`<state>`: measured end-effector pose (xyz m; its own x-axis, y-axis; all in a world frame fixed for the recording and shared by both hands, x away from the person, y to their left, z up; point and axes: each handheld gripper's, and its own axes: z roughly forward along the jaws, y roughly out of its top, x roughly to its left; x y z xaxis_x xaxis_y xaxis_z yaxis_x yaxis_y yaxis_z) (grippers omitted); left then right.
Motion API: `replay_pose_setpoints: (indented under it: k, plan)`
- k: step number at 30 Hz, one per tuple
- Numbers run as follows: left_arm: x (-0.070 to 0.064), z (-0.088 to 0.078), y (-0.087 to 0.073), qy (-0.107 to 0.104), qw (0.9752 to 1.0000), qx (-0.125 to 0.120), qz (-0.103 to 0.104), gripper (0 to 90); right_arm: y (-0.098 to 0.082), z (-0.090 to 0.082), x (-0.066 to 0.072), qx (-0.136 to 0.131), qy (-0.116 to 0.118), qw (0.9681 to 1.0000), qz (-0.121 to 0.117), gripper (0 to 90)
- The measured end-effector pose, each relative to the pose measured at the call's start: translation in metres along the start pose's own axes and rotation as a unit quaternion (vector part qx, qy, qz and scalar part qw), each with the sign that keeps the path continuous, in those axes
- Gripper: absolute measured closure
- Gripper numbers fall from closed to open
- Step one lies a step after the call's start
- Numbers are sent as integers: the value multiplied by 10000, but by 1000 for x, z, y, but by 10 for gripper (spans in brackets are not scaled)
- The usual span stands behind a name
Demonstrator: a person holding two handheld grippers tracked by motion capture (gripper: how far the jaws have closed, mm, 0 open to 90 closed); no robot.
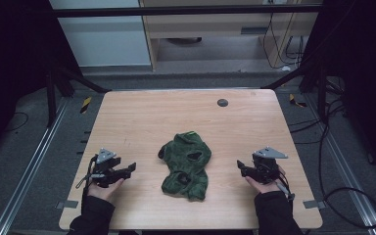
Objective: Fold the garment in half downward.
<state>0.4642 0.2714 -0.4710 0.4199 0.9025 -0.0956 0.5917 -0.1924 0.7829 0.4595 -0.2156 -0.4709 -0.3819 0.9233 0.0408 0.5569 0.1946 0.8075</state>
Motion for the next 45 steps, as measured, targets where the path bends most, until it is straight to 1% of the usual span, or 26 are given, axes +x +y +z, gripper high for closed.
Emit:
replay_pose_setpoints:
  k: [4, 9, 11, 12, 13, 15, 16, 20, 23, 24, 26, 30, 33, 34, 36, 37, 40, 41, 45]
  plan:
    - [-5, -1, 1, -36, 10000, -16, 63, 300, 1, 0, 4, -3, 69, 10000, -53, 331]
    - [-10, -2, 2, -90, 9998, -70, 149, 298, 3, -1, 13, -43, 189, 9997, -127, 325]
    - [-12, -2, 3, -108, 9998, -59, 184, 298, 4, -1, 15, -82, 204, 9996, -162, 328]
    - [-12, -3, 4, -125, 9997, -82, 196, 297, 7, -2, 18, -127, 255, 9994, -216, 332]
    - [-12, -3, 4, -125, 9997, -82, 196, 296, 7, -2, 18, -127, 255, 9994, -216, 332]
    - [-13, -4, 5, -155, 9996, -104, 190, 296, 10, -2, 21, -166, 352, 9990, -218, 338]
    - [-13, -4, 5, -155, 9996, -104, 190, 297, 10, -2, 21, -166, 352, 9990, -218, 338]
    - [-18, -3, 8, -227, 9994, -120, 251, 296, 17, -2, 26, -211, 451, 9985, -247, 347]
    - [-20, -1, 11, -255, 9992, -116, 276, 296, 20, -3, 28, -233, 501, 9982, -241, 350]
    - [-22, -1, 12, -269, 9991, -131, 284, 296, 22, -3, 28, -254, 547, 9979, -254, 351]
    - [-24, -1, 16, -281, 9989, -174, 329, 296, 23, -4, 28, -270, 556, 9978, -259, 353]
    - [-26, -2, 25, -337, 9986, -235, 341, 295, 30, -3, 30, -271, 658, 9973, -203, 362]
    - [-26, -2, 28, -340, 9985, -240, 343, 295, 33, -3, 32, -296, 678, 9971, -187, 369]
    - [-27, -1, 32, -354, 9984, -262, 349, 296, 37, -3, 33, -375, 690, 9967, -209, 380]
    - [-28, 0, 33, -362, 9984, -265, 354, 298, 39, -3, 34, -381, 712, 9965, -203, 382]
    - [-30, 2, 38, -385, 9981, -280, 384, 299, 43, -2, 35, -435, 701, 9964, -218, 397]
    - [-32, 4, 41, -388, 9980, -286, 411, 303, 48, -2, 37, -487, 696, 9961, -245, 409]
    - [-35, 6, 45, -411, 9978, -296, 437, 304, 50, -1, 37, -494, 711, 9960, -243, 411]
    - [-37, 9, 50, -441, 9974, -295, 479, 307, 55, 3, 40, -466, 723, 9959, -276, 425]
